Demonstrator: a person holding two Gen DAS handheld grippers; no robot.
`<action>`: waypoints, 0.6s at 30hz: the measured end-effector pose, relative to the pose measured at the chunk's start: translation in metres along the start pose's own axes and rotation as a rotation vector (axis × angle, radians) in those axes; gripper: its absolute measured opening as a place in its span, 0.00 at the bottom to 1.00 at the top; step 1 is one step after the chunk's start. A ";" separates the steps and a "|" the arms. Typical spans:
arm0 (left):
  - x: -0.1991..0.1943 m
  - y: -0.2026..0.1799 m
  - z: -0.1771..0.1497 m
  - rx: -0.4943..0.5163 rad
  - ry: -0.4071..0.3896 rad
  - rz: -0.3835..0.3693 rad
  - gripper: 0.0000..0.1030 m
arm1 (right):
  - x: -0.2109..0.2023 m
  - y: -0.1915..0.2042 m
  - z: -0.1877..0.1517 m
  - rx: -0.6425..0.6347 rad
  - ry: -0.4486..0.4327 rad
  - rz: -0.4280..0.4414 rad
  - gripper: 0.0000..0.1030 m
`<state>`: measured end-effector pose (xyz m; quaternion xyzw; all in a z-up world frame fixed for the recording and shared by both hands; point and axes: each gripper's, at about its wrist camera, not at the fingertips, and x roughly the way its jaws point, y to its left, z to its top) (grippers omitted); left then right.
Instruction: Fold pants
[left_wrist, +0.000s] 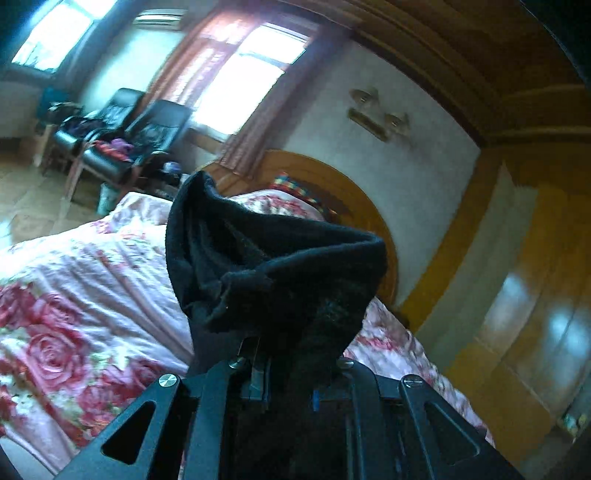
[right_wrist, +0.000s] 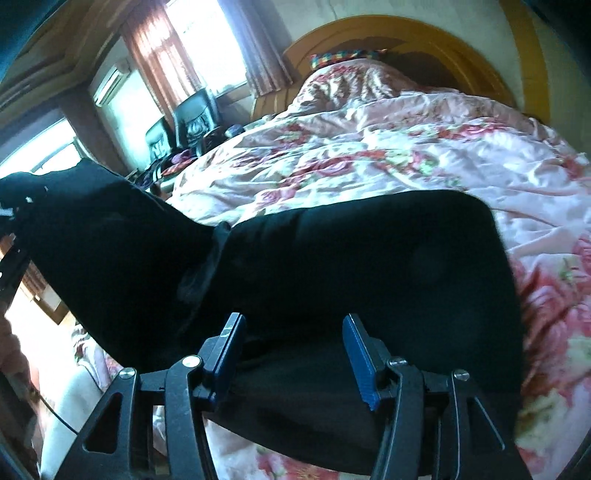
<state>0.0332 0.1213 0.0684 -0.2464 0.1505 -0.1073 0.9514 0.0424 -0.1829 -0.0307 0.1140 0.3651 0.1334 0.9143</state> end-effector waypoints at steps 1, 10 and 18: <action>0.002 -0.008 -0.004 0.011 0.009 -0.006 0.14 | -0.002 -0.003 0.000 0.003 -0.001 -0.009 0.56; 0.022 -0.044 -0.033 0.077 0.123 -0.101 0.14 | -0.013 -0.025 0.007 0.044 -0.013 -0.039 0.56; 0.043 -0.062 -0.067 0.120 0.231 -0.140 0.14 | -0.015 -0.033 0.007 0.085 -0.015 -0.007 0.56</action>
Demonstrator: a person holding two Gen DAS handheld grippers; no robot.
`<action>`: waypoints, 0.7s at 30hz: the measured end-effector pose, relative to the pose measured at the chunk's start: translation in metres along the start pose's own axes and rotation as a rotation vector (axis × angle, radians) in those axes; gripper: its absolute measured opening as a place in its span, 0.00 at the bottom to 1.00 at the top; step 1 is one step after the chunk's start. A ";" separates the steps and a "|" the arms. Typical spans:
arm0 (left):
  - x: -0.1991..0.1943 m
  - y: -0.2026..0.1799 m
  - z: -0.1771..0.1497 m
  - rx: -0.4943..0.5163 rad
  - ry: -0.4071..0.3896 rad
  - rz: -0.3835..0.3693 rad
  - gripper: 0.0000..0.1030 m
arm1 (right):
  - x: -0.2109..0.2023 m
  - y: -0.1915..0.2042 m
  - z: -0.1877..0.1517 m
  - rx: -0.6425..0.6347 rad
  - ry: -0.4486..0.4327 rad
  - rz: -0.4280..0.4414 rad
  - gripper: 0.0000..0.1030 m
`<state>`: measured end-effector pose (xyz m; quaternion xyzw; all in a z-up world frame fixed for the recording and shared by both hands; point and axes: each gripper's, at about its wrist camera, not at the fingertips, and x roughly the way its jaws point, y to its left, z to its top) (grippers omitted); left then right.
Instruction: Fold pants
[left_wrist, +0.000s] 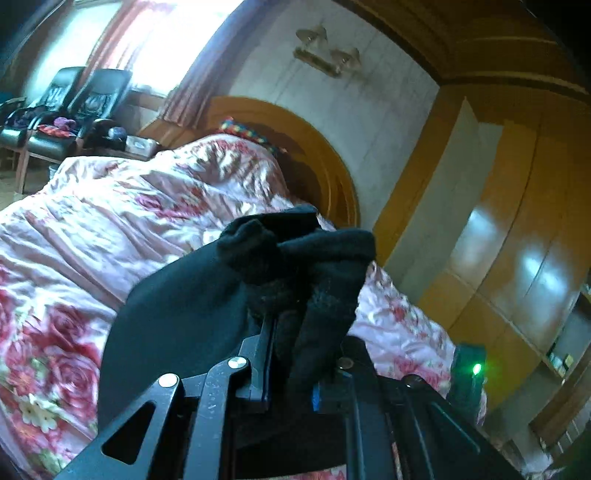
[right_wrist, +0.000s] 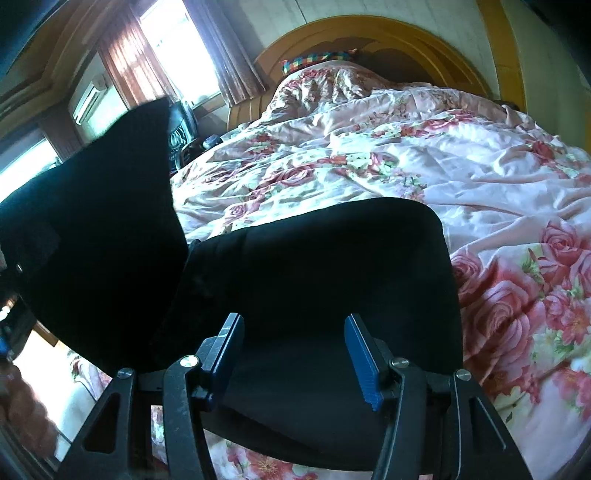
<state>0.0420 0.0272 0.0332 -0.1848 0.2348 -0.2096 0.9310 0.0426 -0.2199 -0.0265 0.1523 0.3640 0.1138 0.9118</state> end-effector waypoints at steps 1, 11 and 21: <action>0.003 -0.002 -0.004 0.010 0.014 0.000 0.14 | 0.000 -0.004 0.001 0.024 0.002 0.021 0.57; 0.041 -0.021 -0.049 0.151 0.180 0.020 0.14 | -0.005 -0.030 0.004 0.238 -0.024 0.196 0.63; 0.043 -0.034 -0.076 0.260 0.295 -0.042 0.41 | -0.010 -0.041 0.006 0.337 -0.053 0.319 0.74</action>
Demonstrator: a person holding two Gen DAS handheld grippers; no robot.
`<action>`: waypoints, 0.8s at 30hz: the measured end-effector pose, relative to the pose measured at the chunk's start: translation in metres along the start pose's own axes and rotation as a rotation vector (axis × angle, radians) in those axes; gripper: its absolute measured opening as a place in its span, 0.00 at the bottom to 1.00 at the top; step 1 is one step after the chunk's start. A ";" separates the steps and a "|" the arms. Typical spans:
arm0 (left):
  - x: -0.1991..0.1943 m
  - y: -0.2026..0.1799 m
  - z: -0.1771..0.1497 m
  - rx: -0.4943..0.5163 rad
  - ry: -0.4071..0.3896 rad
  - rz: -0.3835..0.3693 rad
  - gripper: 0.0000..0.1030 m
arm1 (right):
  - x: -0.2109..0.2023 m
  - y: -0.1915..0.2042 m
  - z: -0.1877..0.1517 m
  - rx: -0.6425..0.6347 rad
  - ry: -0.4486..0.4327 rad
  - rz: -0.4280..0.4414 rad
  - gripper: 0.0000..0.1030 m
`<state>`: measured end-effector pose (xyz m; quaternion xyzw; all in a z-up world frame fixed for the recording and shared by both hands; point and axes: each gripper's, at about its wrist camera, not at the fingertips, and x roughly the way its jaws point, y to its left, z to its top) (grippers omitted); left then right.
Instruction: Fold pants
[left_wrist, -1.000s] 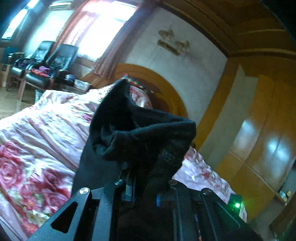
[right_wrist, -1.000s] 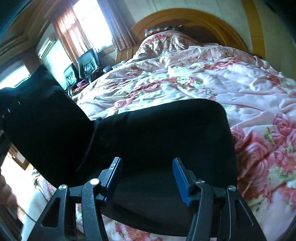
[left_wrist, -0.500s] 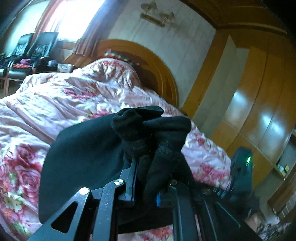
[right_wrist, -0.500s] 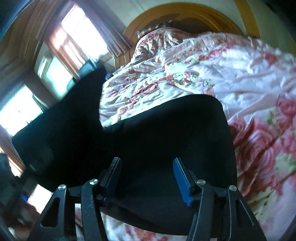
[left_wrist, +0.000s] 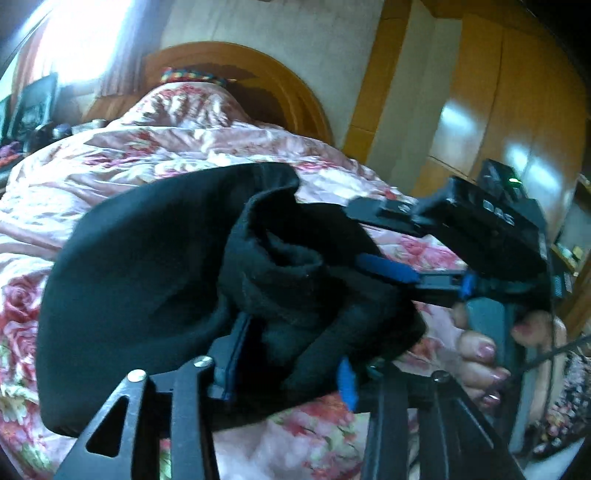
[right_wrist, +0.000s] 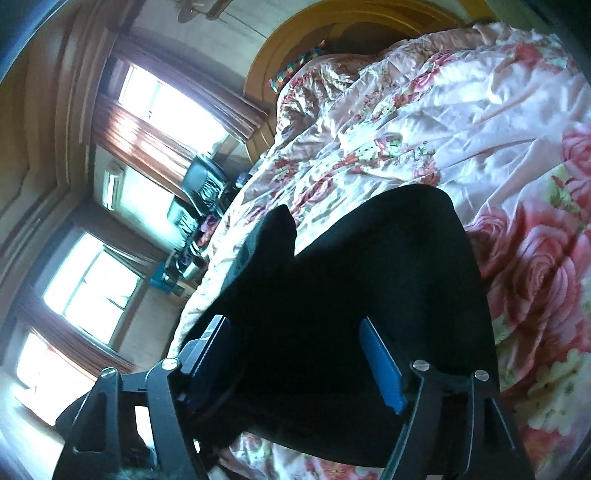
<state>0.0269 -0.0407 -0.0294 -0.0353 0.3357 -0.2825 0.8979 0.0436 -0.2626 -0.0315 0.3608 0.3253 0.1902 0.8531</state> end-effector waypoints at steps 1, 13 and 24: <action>-0.005 -0.002 0.000 0.004 -0.009 -0.020 0.41 | -0.001 0.000 0.000 0.007 -0.001 0.009 0.74; -0.037 0.022 0.010 -0.068 -0.106 -0.157 0.44 | 0.000 0.007 0.002 0.015 0.027 0.091 0.82; -0.059 0.146 0.003 -0.377 -0.159 0.255 0.48 | 0.025 0.024 -0.002 -0.097 0.108 -0.017 0.83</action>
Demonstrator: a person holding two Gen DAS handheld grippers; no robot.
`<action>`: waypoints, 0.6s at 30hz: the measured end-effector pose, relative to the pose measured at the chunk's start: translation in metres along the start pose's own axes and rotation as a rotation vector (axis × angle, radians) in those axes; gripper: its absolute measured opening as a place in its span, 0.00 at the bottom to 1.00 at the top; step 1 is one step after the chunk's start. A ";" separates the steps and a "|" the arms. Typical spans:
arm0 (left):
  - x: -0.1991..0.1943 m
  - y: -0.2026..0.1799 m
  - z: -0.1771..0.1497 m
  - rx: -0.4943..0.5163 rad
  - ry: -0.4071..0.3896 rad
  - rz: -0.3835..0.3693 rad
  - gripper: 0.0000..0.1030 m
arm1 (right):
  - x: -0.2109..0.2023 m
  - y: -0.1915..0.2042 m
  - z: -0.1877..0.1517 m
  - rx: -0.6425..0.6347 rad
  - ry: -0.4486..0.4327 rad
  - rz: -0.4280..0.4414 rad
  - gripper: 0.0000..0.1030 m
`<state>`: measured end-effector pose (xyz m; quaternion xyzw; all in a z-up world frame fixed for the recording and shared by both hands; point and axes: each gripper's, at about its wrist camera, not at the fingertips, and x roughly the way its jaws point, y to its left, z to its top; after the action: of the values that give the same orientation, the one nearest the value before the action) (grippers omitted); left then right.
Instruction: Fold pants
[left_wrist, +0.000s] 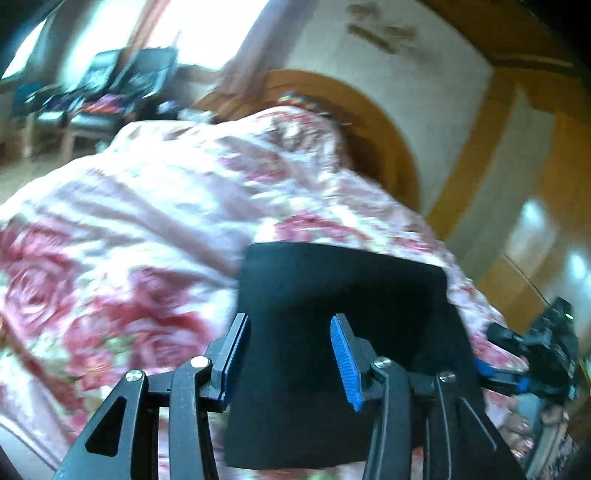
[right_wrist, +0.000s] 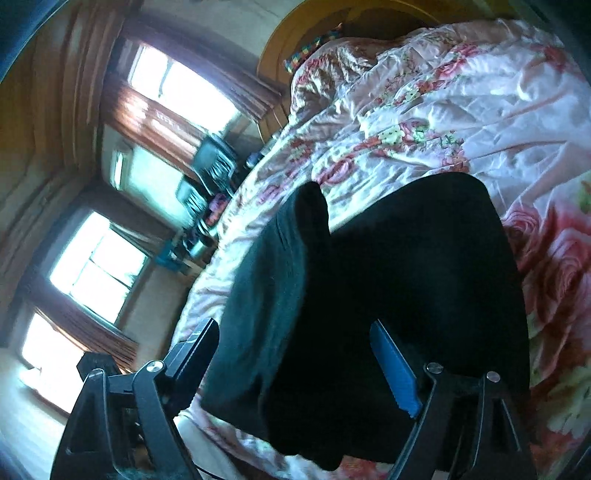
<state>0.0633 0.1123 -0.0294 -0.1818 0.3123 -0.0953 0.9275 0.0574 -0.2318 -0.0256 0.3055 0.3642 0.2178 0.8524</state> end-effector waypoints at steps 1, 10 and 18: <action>0.005 0.006 -0.001 -0.024 0.015 0.011 0.51 | 0.003 0.000 0.000 -0.010 0.007 -0.011 0.83; 0.031 0.045 -0.017 -0.250 0.115 -0.062 0.64 | 0.053 0.019 -0.015 -0.093 0.120 -0.117 0.42; 0.019 0.009 -0.016 -0.079 0.078 -0.074 0.64 | 0.030 0.041 -0.016 -0.221 0.056 -0.139 0.16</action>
<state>0.0689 0.1104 -0.0548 -0.2257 0.3449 -0.1244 0.9025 0.0586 -0.1790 -0.0216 0.1774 0.3821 0.2054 0.8834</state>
